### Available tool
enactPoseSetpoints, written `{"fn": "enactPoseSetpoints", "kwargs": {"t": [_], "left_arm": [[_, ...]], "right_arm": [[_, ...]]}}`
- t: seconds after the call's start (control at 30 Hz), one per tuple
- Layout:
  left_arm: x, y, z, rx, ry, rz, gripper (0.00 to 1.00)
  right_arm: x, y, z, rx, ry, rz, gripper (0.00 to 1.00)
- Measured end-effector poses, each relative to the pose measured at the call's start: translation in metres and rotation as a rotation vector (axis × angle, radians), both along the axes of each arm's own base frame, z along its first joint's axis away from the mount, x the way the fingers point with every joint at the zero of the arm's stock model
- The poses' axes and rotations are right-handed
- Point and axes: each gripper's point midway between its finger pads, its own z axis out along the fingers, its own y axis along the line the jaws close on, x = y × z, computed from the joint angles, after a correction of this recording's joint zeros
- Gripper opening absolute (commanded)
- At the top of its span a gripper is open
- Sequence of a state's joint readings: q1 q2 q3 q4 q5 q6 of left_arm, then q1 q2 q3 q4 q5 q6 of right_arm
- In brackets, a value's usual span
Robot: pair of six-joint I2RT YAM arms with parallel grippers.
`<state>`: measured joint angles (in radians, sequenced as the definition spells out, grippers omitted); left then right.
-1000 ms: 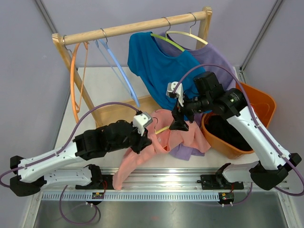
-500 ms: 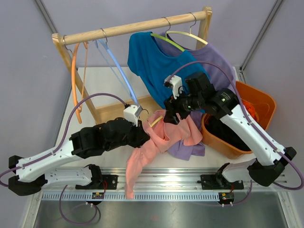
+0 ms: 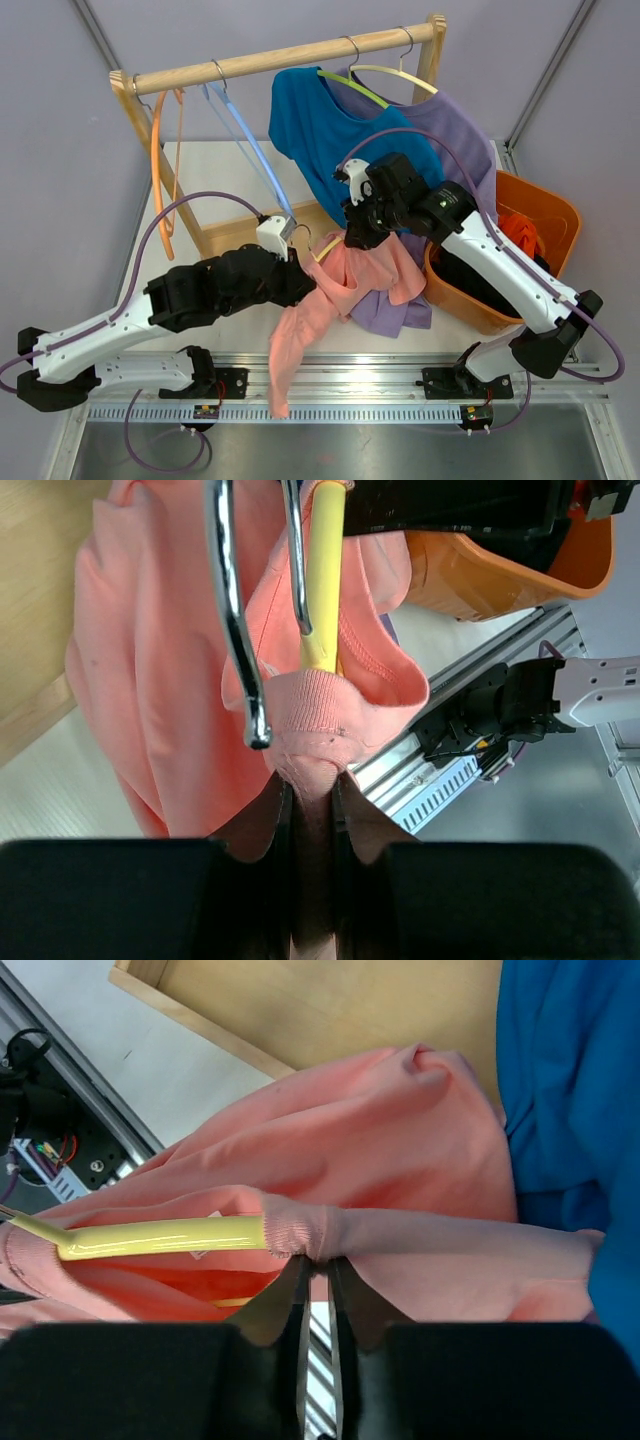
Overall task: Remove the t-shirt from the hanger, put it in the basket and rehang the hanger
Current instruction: Remove the tshirt from the hanger
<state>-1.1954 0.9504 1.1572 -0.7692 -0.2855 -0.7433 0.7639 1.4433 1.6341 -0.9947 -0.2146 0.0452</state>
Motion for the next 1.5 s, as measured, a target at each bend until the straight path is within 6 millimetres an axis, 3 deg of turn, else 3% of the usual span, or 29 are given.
{"fn": "enactPoseSetpoints", "kwargs": {"t": [0.03, 0.07, 0.33, 0.53, 0.63, 0.8, 0.93, 1.03, 1.27, 1.5], "left_arm": [[0.001, 0.000, 0.000, 0.000, -0.001, 0.003, 0.00], [0.001, 0.001, 0.000, 0.000, -0.003, 0.007, 0.00], [0.004, 0.013, 0.011, -0.011, -0.050, 0.011, 0.00], [-0.012, 0.043, 0.011, 0.037, -0.087, -0.060, 0.00], [-0.017, 0.056, 0.016, 0.045, -0.120, -0.084, 0.00], [-0.023, 0.073, 0.031, 0.019, -0.190, -0.114, 0.00], [-0.025, 0.092, 0.040, 0.006, -0.227, -0.103, 0.00], [-0.027, 0.099, 0.043, 0.001, -0.241, -0.098, 0.00], [-0.024, 0.094, 0.051, -0.011, -0.275, -0.113, 0.00], [-0.021, 0.092, 0.074, -0.044, -0.325, -0.110, 0.00]], "right_arm": [[0.003, -0.001, 0.001, -0.004, -0.010, -0.011, 0.03], [0.005, 0.000, 0.003, -0.005, -0.019, -0.017, 0.00], [0.030, -0.007, 0.020, -0.022, -0.104, -0.105, 0.00], [0.092, -0.050, 0.043, -0.022, -0.221, -0.311, 0.00], [0.102, -0.059, 0.043, -0.026, -0.240, -0.340, 0.00], [0.104, -0.056, 0.022, -0.052, -0.232, -0.307, 0.00], [0.092, -0.048, 0.000, -0.056, -0.181, -0.222, 0.00], [0.084, -0.042, -0.005, -0.043, -0.163, -0.155, 0.00], [0.071, -0.040, -0.014, -0.024, -0.141, -0.058, 0.00], [0.060, -0.036, -0.024, -0.008, -0.111, 0.016, 0.00]]}}
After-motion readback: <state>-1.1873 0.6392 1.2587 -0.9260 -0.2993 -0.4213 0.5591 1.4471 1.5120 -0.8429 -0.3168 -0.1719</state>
